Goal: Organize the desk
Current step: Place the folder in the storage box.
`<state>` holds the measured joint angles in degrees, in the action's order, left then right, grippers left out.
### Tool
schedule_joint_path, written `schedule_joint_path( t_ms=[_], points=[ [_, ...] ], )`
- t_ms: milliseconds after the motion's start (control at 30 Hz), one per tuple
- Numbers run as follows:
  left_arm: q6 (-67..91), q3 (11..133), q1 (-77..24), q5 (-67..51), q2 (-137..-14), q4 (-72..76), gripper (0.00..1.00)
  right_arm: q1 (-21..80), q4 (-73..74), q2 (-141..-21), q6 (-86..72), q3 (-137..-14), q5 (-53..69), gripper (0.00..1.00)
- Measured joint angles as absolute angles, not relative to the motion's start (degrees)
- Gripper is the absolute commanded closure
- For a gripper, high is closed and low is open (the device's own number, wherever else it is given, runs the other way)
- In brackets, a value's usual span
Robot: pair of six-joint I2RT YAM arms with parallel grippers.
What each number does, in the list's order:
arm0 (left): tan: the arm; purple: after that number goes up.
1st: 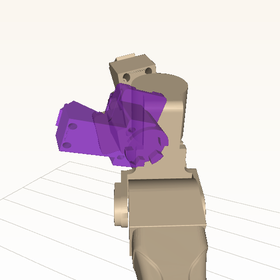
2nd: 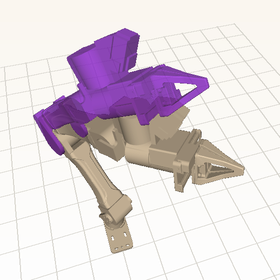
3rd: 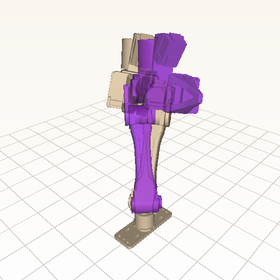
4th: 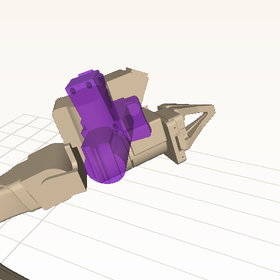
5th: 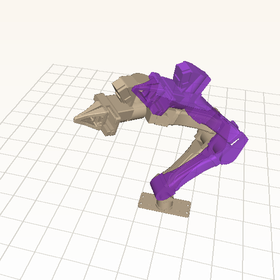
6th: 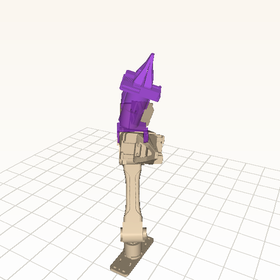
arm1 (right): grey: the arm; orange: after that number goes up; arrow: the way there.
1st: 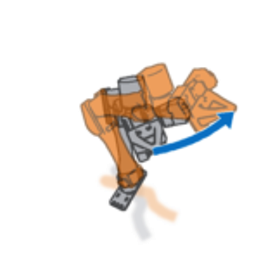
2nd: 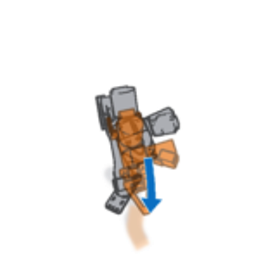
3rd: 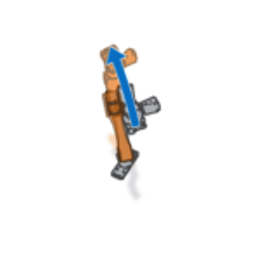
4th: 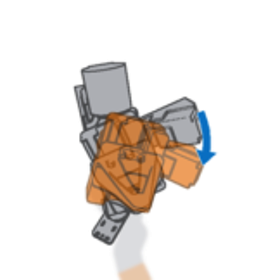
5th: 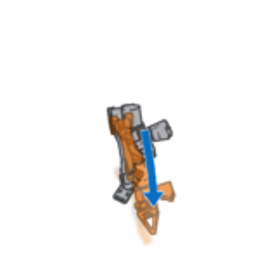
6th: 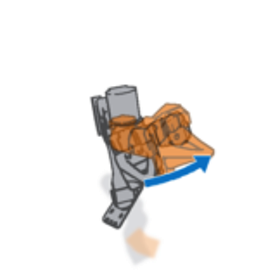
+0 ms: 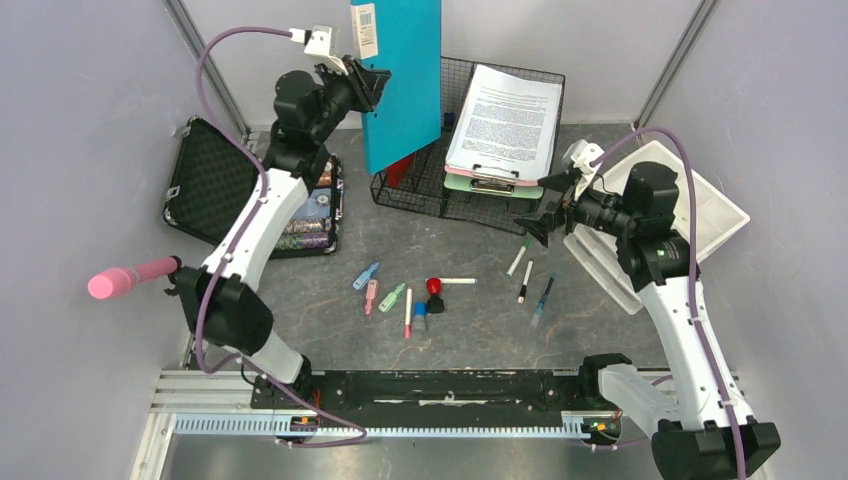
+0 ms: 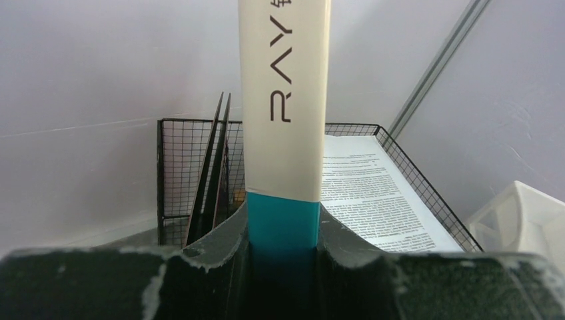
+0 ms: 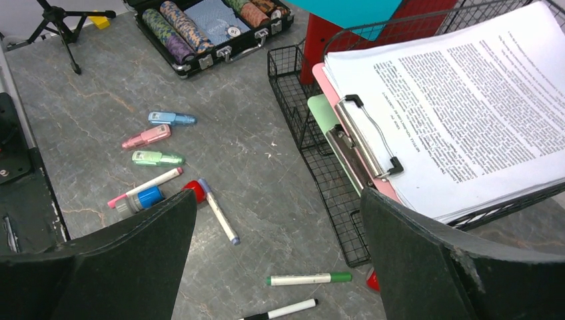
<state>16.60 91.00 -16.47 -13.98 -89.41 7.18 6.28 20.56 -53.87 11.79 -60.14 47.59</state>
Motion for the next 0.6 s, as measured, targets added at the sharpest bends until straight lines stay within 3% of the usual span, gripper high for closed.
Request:
schedule_joint_path(
  t_ms=[300, 600],
  points=[
    [17.0, 88.4, -16.5, -17.3, -98.7, 27.7, 0.98, 6.3, 21.3, -57.8, 13.5, -60.1, 45.6, 0.02],
    [16.9, 88.4, -17.0, -18.6, -107.2, 35.8, 0.98, 5.9, 22.0, -58.3, 16.0, -59.6, 44.0, 0.02]
  ],
)
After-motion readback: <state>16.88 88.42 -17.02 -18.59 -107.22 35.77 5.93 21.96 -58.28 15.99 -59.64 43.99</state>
